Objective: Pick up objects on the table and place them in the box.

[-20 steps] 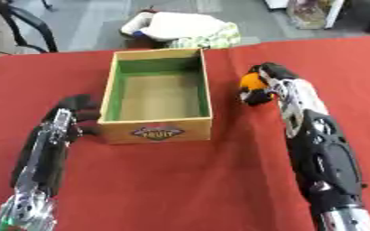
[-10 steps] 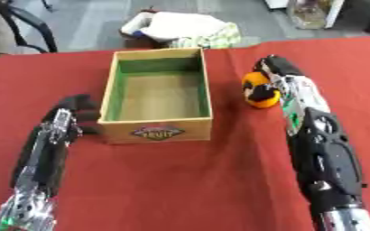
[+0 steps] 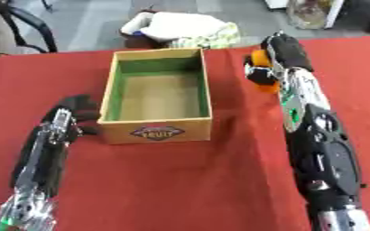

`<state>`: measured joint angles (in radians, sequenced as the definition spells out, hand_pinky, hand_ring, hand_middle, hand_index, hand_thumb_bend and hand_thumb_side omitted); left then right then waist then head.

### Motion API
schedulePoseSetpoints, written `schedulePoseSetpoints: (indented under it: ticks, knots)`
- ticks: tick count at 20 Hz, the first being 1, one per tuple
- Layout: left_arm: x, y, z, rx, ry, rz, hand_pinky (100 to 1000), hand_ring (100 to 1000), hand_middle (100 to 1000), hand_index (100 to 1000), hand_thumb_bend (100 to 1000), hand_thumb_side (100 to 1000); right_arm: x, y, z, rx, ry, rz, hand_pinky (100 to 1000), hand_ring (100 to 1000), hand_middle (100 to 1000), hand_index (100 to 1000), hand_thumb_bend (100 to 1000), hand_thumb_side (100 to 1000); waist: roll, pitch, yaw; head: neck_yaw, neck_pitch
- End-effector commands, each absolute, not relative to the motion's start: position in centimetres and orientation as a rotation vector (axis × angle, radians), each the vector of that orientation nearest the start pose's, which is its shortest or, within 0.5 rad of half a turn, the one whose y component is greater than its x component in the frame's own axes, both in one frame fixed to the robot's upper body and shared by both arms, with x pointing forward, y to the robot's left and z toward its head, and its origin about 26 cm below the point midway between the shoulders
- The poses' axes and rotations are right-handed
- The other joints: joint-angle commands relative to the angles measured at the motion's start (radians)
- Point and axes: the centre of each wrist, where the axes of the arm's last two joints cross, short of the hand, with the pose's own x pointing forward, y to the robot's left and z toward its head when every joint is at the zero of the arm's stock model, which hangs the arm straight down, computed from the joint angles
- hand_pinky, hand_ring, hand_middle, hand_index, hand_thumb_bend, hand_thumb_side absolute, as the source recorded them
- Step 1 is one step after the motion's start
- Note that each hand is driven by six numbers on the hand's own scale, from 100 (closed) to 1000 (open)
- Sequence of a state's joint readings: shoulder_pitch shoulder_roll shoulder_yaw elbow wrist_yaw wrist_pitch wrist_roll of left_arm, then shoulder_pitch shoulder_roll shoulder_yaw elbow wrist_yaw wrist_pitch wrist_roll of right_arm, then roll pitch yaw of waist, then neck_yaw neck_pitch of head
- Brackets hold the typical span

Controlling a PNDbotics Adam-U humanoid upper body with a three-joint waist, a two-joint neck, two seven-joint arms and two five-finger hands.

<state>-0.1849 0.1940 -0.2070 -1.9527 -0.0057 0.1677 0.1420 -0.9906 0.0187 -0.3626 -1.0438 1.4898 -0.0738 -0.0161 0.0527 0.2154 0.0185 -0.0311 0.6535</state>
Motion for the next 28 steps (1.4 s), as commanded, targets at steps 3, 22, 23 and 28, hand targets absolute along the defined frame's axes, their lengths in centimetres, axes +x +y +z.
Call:
schedulePoseSetpoints:
  ticks: [3, 22, 23, 28]
  knots:
    - [28.6, 20.1, 14.1, 0.031, -1.969, -0.252, 619, 726, 702, 824, 100, 930, 47.5, -15.8, 22.8, -1.205, -1.899, 0.846, 207, 100, 100, 118, 100, 291, -0.002, -0.017, 0.003, -0.005, -0.01]
    - [28.6, 19.9, 14.2, 0.016, -1.97, -0.258, 620, 726, 702, 823, 100, 939, 45.3, -5.2, 21.7, -0.863, -2.168, 1.17, 238, 100, 100, 130, 100, 273, -0.002, -0.019, 0.012, -0.017, -0.012]
    - [28.6, 19.9, 14.2, 0.015, -1.97, -0.259, 620, 726, 702, 823, 100, 940, 45.3, -5.0, 21.4, -0.858, -2.165, 1.187, 257, 112, 100, 140, 100, 259, -0.002, -0.019, 0.012, -0.017, -0.013]
    - [28.6, 19.9, 14.2, 0.017, -1.969, -0.258, 620, 726, 702, 823, 100, 944, 45.4, -4.7, 20.3, -0.835, -2.108, 1.283, 392, 326, 183, 314, 100, 198, 0.0, -0.018, 0.009, -0.017, -0.014]
